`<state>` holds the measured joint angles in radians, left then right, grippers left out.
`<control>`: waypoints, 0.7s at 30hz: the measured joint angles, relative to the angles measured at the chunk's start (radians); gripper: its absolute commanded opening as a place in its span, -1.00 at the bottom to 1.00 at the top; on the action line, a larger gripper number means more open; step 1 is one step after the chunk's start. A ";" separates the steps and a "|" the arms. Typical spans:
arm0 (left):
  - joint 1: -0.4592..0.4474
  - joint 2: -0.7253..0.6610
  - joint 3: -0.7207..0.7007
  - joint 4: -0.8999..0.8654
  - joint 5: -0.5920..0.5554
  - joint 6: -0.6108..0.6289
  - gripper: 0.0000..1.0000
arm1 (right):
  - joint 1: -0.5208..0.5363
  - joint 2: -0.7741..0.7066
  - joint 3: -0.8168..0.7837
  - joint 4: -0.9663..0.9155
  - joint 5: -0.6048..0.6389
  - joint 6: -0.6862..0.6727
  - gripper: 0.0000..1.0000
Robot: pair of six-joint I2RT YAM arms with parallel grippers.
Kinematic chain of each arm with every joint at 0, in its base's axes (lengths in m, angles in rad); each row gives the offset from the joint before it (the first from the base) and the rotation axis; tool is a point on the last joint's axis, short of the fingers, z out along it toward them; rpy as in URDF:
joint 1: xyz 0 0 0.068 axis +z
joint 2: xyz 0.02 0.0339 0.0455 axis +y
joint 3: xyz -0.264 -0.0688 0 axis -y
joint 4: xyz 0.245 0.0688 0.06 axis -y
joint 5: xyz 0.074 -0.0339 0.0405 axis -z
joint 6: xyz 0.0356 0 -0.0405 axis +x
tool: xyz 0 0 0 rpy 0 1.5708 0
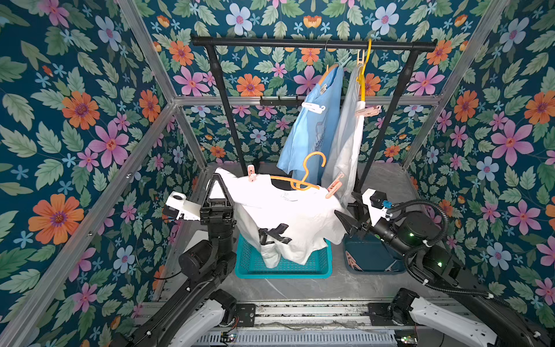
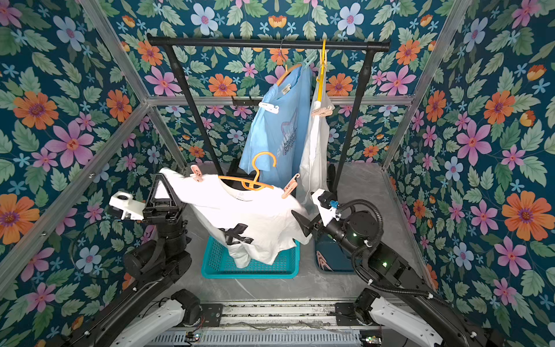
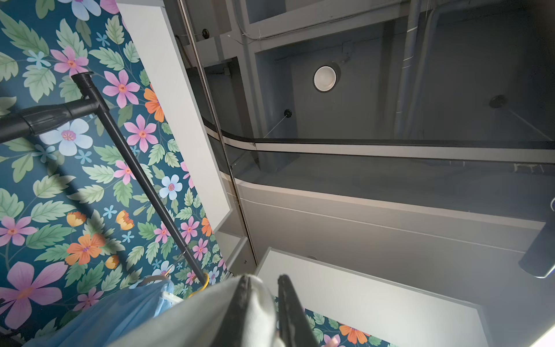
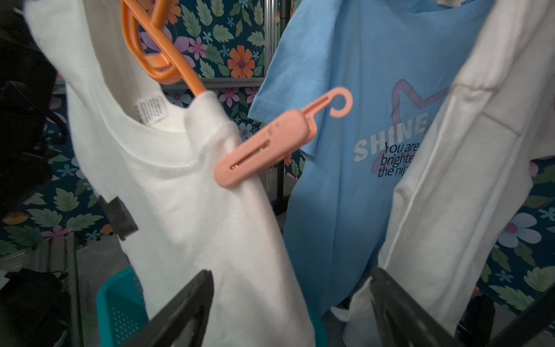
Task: Use clothespins to secure the t-shirt on both sides of the hanger
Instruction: Hang the hanger on the clothesline.
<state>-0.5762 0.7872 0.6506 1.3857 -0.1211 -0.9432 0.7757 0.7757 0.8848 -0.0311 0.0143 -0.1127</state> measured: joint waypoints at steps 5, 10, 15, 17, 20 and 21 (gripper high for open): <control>0.000 -0.025 -0.005 -0.006 -0.008 0.003 -1.00 | 0.000 0.054 0.001 0.037 0.044 -0.041 0.26; 0.000 -0.032 -0.013 -0.006 -0.010 0.006 -1.00 | 0.000 0.095 0.010 0.065 0.044 -0.047 0.25; 0.000 -0.024 -0.018 -0.002 -0.011 0.005 -1.00 | 0.000 0.107 0.012 0.132 -0.016 0.005 0.19; 0.000 -0.020 -0.018 -0.004 -0.009 0.005 -1.00 | 0.001 0.114 0.019 0.162 -0.049 0.027 0.16; 0.000 -0.021 -0.016 -0.004 -0.006 0.005 -1.00 | 0.011 0.137 0.032 0.192 -0.068 0.048 0.11; 0.000 -0.021 -0.016 -0.003 -0.006 0.005 -1.00 | 0.015 0.149 0.039 0.193 -0.068 0.050 0.06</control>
<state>-0.5762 0.7658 0.6346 1.3823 -0.1268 -0.9379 0.7910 0.9245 0.9234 0.1616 -0.0532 -0.0631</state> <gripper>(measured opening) 0.180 0.572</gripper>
